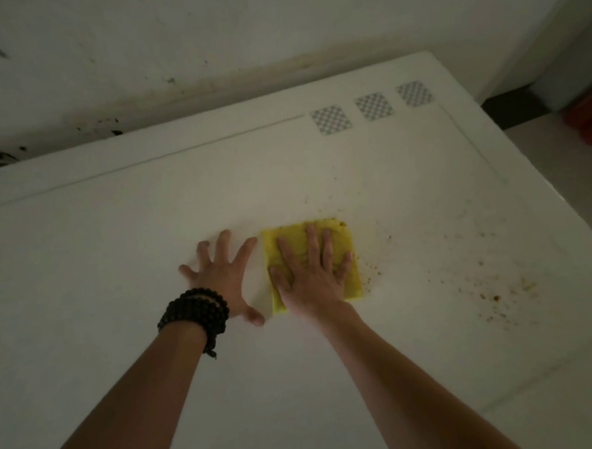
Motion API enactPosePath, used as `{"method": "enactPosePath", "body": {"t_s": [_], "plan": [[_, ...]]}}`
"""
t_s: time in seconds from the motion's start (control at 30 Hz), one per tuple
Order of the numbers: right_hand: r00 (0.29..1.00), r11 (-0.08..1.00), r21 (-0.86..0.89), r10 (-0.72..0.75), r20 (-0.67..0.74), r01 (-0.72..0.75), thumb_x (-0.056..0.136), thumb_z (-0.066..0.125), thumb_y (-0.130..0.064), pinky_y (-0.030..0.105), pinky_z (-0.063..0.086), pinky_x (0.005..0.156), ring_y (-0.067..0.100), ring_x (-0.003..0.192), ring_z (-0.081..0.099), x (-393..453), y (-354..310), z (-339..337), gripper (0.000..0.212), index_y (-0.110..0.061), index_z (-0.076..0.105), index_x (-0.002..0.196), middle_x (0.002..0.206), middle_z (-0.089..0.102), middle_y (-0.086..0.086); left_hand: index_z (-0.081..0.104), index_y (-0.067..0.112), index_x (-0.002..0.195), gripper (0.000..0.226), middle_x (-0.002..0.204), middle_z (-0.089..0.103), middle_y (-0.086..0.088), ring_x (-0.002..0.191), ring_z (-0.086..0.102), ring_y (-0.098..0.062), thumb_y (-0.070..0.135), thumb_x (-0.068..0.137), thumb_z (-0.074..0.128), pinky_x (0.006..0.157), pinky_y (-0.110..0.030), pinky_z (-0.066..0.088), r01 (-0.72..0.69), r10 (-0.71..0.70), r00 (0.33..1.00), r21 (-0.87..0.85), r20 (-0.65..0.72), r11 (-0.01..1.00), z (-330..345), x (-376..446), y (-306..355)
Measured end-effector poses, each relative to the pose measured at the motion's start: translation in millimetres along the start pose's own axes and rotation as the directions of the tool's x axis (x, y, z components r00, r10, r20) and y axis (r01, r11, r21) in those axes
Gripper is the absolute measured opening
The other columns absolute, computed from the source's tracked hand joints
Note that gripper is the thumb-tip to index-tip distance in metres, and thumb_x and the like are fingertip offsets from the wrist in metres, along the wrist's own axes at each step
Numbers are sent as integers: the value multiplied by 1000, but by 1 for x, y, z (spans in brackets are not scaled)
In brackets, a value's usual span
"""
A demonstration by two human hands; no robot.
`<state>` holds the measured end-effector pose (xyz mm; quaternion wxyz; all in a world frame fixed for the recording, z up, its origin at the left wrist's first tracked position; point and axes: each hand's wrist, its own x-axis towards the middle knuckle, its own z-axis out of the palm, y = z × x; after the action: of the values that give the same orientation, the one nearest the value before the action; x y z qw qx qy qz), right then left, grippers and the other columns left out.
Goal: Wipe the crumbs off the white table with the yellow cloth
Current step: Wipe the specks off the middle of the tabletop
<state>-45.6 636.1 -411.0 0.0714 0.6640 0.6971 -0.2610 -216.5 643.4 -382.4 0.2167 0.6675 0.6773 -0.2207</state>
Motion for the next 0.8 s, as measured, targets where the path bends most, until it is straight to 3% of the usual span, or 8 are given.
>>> {"method": "enactPosePath", "body": {"t_s": [0.2,0.33,0.53,0.8], "plan": [[995,995,-44,-95,-26,94,94,7,-72,59,-36,102,22,137,-49,-5,4,4,62,-57,-19,148,156,-44,-7,-7,49,142,138,153,-14,8,139,-4,-32,79,35,76,103,-63,27,14,-19,999,-106,-46,994,-20,18,-14],[996,994,-65,-86,-27,84,94,7,-72,60,-36,101,23,137,-49,12,-1,-1,61,-58,-14,149,157,-43,-8,-16,46,142,143,151,-25,5,139,-11,-38,74,39,81,104,-67,23,65,-66,998,-74,-13,995,-33,40,-13],[995,994,-53,-99,-12,98,98,16,-67,62,-30,106,26,145,-38,86,-25,-35,62,-53,-7,154,163,-33,-3,-12,49,142,140,150,-24,6,138,-11,-36,73,40,81,104,-64,25,89,-91,996,-72,-24,993,-32,44,-9],[991,988,-74,-134,-12,133,91,6,-73,60,-32,105,21,140,-46,40,-1,-16,66,-54,-11,152,161,-36,-8,-23,43,143,144,152,-29,0,139,-13,-42,71,45,81,104,-66,26,101,-100,995,-29,23,994,-30,40,-6]]}}
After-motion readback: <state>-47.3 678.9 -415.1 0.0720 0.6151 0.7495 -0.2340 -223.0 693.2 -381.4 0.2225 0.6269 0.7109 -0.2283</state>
